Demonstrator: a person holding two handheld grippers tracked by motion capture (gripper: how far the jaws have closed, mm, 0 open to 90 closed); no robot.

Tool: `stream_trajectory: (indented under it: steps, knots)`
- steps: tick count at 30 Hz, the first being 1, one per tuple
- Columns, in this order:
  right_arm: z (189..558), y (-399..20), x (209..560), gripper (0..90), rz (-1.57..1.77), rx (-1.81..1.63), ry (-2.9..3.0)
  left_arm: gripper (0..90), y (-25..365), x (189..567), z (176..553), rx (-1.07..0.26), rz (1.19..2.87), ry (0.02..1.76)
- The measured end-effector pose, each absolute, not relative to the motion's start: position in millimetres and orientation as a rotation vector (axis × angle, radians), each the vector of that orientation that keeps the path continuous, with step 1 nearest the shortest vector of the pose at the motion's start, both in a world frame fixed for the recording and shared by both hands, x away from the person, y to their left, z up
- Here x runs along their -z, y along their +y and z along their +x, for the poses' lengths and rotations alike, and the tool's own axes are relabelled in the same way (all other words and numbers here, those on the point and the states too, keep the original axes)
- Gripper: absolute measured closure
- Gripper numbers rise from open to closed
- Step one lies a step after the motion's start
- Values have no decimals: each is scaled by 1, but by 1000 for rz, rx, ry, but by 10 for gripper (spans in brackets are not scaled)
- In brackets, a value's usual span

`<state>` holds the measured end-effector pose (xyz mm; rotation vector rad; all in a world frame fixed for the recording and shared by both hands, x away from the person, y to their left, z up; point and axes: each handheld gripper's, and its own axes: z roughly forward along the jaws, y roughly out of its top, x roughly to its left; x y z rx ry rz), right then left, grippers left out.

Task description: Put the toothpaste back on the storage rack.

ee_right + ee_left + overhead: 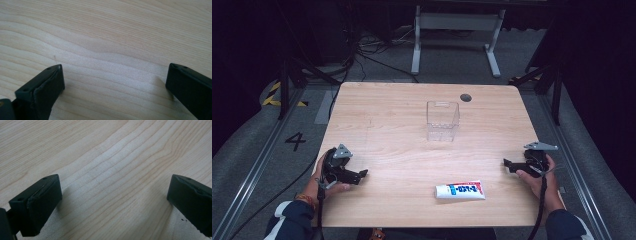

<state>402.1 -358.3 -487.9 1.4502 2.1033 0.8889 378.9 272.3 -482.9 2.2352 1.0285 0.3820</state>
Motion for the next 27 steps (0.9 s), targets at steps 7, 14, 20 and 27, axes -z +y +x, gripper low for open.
stream_trajectory:
  steps: [7, 14, 20, 27]
  knots:
    - [402, -359, 488, 20, 1444, -893, 2109, 1, 272, 483, 379, -365, 2235, 1023]
    - [401, -359, 488, 21, 1433, -897, 2118, 32, 265, 478, 381, -346, 2292, 996]
    - [398, -359, 488, 21, 1419, -900, 2131, 155, 247, 472, 377, -298, 2344, 920]
    - [397, -358, 488, 21, 1412, -904, 2136, 194, 218, 456, 370, -277, 2423, 774]
